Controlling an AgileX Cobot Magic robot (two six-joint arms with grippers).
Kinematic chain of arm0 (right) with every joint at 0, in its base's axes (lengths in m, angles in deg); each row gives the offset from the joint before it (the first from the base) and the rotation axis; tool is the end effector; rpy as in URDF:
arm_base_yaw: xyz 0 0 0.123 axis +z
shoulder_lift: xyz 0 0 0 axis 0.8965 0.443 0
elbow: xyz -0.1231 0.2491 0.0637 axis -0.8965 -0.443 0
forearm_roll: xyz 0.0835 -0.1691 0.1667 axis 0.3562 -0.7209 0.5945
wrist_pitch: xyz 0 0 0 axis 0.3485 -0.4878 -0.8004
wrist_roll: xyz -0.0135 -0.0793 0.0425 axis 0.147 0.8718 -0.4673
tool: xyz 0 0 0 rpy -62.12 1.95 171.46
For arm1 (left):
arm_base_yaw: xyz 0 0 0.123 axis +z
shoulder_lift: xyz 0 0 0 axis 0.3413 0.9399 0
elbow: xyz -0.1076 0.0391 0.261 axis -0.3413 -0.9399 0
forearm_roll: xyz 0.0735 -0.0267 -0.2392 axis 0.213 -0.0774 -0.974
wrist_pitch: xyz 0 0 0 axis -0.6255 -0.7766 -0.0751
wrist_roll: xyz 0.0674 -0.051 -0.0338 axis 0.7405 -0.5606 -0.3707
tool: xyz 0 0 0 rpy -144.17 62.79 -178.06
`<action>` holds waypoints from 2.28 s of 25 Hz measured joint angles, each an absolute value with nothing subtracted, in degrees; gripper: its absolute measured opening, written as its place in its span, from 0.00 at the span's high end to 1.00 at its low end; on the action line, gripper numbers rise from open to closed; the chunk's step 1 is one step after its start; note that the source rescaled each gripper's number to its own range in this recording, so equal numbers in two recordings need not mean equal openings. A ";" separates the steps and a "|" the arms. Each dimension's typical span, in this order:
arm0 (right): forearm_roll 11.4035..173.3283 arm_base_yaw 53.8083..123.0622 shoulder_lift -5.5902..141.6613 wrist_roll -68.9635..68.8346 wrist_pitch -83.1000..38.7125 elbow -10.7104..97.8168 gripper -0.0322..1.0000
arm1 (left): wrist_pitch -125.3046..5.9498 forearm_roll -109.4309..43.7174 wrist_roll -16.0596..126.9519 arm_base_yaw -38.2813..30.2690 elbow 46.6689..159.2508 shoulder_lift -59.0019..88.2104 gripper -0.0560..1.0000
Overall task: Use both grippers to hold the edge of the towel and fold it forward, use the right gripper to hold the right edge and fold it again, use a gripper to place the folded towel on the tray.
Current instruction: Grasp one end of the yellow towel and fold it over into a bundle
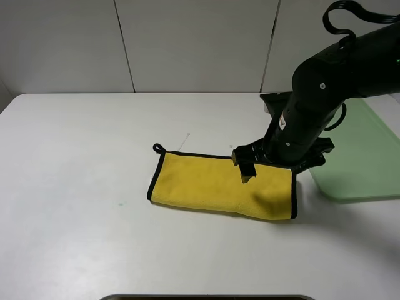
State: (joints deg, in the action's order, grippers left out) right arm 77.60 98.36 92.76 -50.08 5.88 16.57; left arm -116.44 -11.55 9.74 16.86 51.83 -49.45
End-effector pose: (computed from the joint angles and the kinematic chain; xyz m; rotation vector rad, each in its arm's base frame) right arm 0.2544 0.1677 0.1658 -0.3161 2.8858 0.0663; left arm 0.0201 0.0097 0.2759 -0.1563 2.1892 0.0236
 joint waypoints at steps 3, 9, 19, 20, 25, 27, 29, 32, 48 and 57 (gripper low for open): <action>79.81 98.36 92.76 -51.62 7.12 16.57 0.00 | -116.44 -11.55 9.74 16.86 51.83 -49.45 0.00; 84.47 98.36 92.76 -51.94 6.24 16.57 0.00 | -116.44 -11.55 9.74 16.90 51.83 -49.45 0.00; 88.30 98.36 92.76 -52.18 4.78 16.57 0.00 | -116.44 -11.55 9.74 16.90 51.83 -49.45 0.00; 89.03 98.36 92.76 -52.18 4.78 16.57 0.00 | -116.44 -11.55 9.74 16.90 51.83 -49.45 0.00; 90.68 98.36 92.76 -54.00 5.48 16.57 0.00 | -116.44 -11.55 9.74 16.97 51.83 -49.45 0.00; 89.52 98.36 92.76 -55.27 5.88 16.57 0.00 | -116.44 -11.55 9.74 16.97 51.83 -49.45 0.00; 87.75 98.36 92.76 -56.67 6.26 16.57 0.00 | -116.44 -11.55 9.74 16.97 51.83 -49.45 0.00; 85.28 98.36 92.76 -58.90 6.26 16.57 0.00 | -116.44 -11.55 9.74 16.97 51.83 -49.45 0.00; 80.62 93.74 94.21 -60.11 5.78 16.45 0.00 | -116.44 -11.55 9.74 16.97 51.83 -49.45 0.00; 87.64 89.11 95.30 -49.78 0.07 10.33 0.00 | -116.44 -11.55 9.74 16.97 51.83 -49.45 0.00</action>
State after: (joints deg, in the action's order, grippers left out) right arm 87.64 89.11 95.30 -49.78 0.07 10.33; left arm -116.44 -11.55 9.74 16.97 51.83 -49.45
